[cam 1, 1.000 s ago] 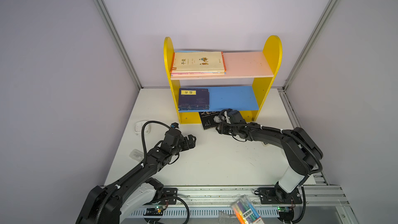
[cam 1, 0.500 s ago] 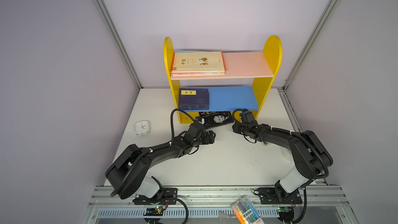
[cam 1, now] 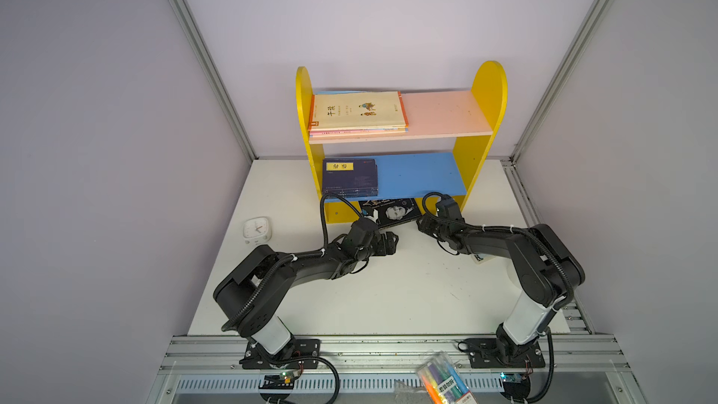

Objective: Stacking books/files
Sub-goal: Move the book to the bookshelf.

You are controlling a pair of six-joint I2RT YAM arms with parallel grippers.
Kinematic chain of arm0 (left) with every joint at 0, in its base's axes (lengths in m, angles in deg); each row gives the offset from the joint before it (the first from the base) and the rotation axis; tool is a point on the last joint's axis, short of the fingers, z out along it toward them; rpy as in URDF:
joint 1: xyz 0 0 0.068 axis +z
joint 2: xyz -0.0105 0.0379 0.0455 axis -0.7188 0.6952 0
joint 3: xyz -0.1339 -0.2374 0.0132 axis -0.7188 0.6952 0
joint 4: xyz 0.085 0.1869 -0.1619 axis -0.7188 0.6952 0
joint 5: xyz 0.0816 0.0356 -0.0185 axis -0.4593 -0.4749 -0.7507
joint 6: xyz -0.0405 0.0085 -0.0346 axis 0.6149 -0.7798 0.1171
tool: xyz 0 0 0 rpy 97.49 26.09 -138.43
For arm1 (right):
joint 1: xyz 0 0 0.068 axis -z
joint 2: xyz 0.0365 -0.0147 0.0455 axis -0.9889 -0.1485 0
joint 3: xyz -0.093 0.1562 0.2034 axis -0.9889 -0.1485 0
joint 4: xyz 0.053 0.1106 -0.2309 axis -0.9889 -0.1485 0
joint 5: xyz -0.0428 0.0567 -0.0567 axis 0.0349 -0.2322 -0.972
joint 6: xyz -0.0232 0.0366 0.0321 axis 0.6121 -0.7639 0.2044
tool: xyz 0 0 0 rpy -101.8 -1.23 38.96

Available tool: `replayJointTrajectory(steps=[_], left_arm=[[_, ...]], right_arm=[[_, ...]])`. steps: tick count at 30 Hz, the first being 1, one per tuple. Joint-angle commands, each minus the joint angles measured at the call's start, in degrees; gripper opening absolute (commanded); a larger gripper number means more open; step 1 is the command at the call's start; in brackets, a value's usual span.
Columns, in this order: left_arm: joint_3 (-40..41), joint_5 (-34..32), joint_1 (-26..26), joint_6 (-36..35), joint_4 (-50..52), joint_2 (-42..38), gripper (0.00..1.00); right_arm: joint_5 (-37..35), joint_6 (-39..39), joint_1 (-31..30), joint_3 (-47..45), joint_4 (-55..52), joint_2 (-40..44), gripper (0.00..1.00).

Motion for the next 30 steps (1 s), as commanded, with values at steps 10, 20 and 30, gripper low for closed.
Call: replayJointTrajectory(steps=[10, 20, 30], left_arm=[[1.99, -1.81, -0.02, 0.12, -5.21, -0.35, 0.89], [3.77, -3.11, -0.08, -0.59, -3.72, -3.86, 0.89], [5.13, -3.10, -0.01, -1.18, -2.92, -5.16, 0.89]], right_arm=[[-4.09, -5.41, 0.11, -9.17, 22.56, 1.35, 0.33], [-3.48, -12.17, 2.47, -12.66, 34.15, -2.08, 0.04], [-1.05, -13.47, 3.53, -7.64, 35.85, -7.35, 0.07]])
